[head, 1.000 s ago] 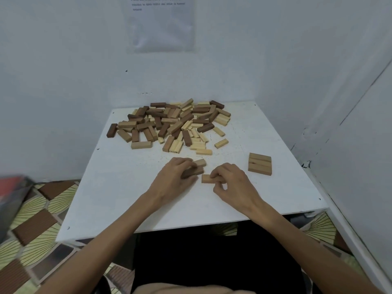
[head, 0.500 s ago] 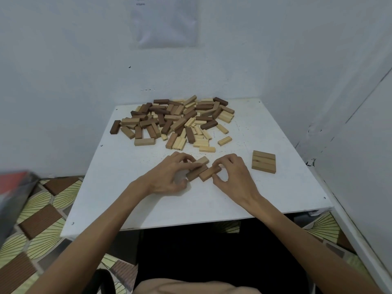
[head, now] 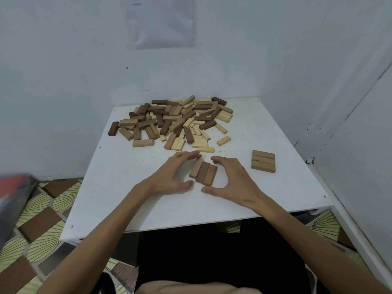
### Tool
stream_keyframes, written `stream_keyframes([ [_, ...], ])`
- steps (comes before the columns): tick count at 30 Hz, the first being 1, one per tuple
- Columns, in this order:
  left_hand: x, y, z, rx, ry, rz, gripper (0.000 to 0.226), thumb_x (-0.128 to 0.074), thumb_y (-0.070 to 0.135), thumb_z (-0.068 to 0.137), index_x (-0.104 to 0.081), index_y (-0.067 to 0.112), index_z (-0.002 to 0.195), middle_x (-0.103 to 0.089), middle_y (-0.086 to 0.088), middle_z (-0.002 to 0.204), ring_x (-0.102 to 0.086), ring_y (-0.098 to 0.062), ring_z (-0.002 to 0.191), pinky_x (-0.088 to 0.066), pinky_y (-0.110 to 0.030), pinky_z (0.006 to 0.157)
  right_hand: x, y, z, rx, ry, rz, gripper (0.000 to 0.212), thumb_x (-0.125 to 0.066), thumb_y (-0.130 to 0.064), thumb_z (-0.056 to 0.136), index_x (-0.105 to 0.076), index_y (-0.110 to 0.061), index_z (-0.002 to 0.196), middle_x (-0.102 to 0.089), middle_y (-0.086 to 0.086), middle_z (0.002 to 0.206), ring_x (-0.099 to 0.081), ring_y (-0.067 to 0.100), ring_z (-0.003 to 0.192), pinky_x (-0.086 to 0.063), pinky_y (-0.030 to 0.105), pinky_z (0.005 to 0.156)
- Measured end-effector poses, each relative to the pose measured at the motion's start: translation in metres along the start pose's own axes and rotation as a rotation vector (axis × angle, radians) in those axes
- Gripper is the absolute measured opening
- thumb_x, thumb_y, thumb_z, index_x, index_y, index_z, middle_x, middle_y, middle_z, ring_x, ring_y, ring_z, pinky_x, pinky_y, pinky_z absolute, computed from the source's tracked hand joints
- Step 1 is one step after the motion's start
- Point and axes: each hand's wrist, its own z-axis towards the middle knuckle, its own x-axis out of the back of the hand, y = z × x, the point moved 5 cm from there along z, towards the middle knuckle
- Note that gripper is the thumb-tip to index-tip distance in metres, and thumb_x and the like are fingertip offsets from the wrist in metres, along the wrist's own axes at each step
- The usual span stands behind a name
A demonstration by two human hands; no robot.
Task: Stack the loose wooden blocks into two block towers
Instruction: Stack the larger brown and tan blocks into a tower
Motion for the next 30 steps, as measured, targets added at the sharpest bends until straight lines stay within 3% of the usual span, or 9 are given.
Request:
stream_keyframes([
  [4,0.002,-0.008,0.005,0.059,-0.022,-0.045,0.089,-0.083,0.033,0.086,-0.031,0.034,0.158,-0.048,0.028,0.149,-0.037,-0.003,0.144,-0.032,-0.037,0.12,-0.006,-0.001,0.004,0.008,0.064,0.035,0.084,-0.087,-0.056,0.075,-0.049,-0.032,0.146,-0.048,-0.019,0.132,-0.041,0.006,0.135,-0.033,0.031,0.115],
  [10,0.005,-0.009,0.009,0.057,0.042,-0.053,0.071,-0.089,0.046,0.076,-0.059,0.033,0.139,-0.056,0.019,0.137,-0.048,0.001,0.133,-0.039,-0.029,0.114,-0.006,0.002,0.01,0.073,0.093,0.063,0.064,-0.087,-0.05,0.077,-0.063,-0.031,0.133,-0.061,-0.016,0.127,-0.048,0.003,0.126,-0.042,0.033,0.108],
  [12,0.004,-0.005,0.009,0.03,0.07,-0.044,0.064,-0.091,0.045,0.074,-0.064,0.032,0.131,-0.06,0.019,0.131,-0.051,-0.002,0.129,-0.041,-0.028,0.11,-0.003,0.004,0.012,0.08,0.064,0.075,0.061,-0.089,-0.049,0.075,-0.065,-0.032,0.129,-0.061,-0.019,0.124,-0.049,0.001,0.124,-0.044,0.028,0.105],
  [15,-0.001,0.005,0.009,-0.064,0.105,0.004,0.055,-0.092,0.046,0.073,-0.069,0.028,0.12,-0.066,0.017,0.123,-0.054,-0.006,0.124,-0.043,-0.034,0.106,0.006,0.006,0.011,0.121,0.012,0.077,0.051,-0.092,-0.043,0.073,-0.069,-0.032,0.117,-0.061,-0.026,0.121,-0.05,0.002,0.124,-0.038,0.01,0.099],
  [17,-0.007,0.01,0.008,-0.103,0.133,0.059,0.053,-0.089,0.05,0.073,-0.07,0.028,0.116,-0.066,0.019,0.122,-0.054,-0.004,0.122,-0.041,-0.039,0.106,0.011,0.008,0.01,0.142,-0.019,0.074,0.046,-0.093,-0.042,0.072,-0.07,-0.033,0.111,-0.064,-0.026,0.121,-0.049,0.005,0.127,-0.036,0.007,0.096],
  [21,-0.013,0.013,0.006,-0.104,0.175,0.079,0.052,-0.087,0.054,0.072,-0.068,0.032,0.115,-0.065,0.022,0.123,-0.054,-0.003,0.123,-0.04,-0.045,0.106,0.015,0.013,0.008,0.133,-0.066,0.079,0.049,-0.093,-0.046,0.072,-0.069,-0.037,0.113,-0.063,-0.024,0.128,-0.05,0.003,0.129,-0.037,0.011,0.101],
  [26,-0.014,0.013,0.004,-0.05,0.158,0.059,0.057,-0.089,0.052,0.072,-0.065,0.036,0.121,-0.061,0.028,0.13,-0.045,-0.002,0.13,-0.032,-0.037,0.111,0.015,0.018,0.003,0.08,-0.059,0.063,0.078,-0.091,-0.055,0.07,-0.055,-0.042,0.137,-0.052,-0.024,0.133,-0.046,-0.009,0.128,-0.033,0.009,0.103],
  [30,-0.014,0.012,0.005,-0.021,0.162,0.055,0.058,-0.089,0.054,0.072,-0.066,0.036,0.122,-0.062,0.027,0.129,-0.043,0.0,0.13,-0.03,-0.034,0.112,0.014,0.021,0.004,0.069,-0.048,0.084,0.074,-0.091,-0.055,0.07,-0.058,-0.043,0.135,-0.054,-0.02,0.131,-0.049,-0.007,0.126,-0.037,0.015,0.104],
])
